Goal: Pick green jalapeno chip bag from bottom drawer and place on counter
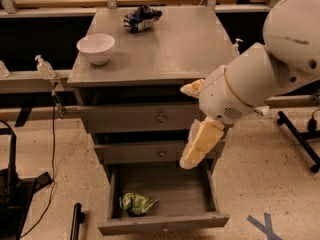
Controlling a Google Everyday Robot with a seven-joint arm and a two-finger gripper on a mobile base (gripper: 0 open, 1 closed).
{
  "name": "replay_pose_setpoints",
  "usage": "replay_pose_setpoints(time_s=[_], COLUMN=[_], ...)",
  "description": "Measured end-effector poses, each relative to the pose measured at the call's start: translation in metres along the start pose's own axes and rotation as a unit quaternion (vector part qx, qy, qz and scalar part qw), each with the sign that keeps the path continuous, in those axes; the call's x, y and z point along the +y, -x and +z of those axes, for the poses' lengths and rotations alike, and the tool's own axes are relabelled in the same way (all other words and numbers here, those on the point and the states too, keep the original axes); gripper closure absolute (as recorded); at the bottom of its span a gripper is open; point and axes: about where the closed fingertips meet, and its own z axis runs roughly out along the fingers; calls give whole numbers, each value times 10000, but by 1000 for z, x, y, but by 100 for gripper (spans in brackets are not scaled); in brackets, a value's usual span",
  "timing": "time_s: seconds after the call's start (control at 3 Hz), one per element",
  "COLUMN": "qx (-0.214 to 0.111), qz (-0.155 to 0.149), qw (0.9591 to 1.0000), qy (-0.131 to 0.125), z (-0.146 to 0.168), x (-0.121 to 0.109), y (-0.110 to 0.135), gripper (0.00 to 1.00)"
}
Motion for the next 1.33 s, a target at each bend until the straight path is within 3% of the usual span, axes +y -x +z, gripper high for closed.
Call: replay_pose_setpoints(time_s=[0.33, 0.67, 1.0, 1.33], qx=[1, -41, 114, 20], qz=[10, -139, -767, -1245], qw=[10000, 9996, 9936, 9841], qy=[-5, 231, 820, 1266], z=[0, 20, 95, 160], x=[0, -6, -13, 1], y=[1, -2, -13, -21], gripper=[0, 0, 0, 0])
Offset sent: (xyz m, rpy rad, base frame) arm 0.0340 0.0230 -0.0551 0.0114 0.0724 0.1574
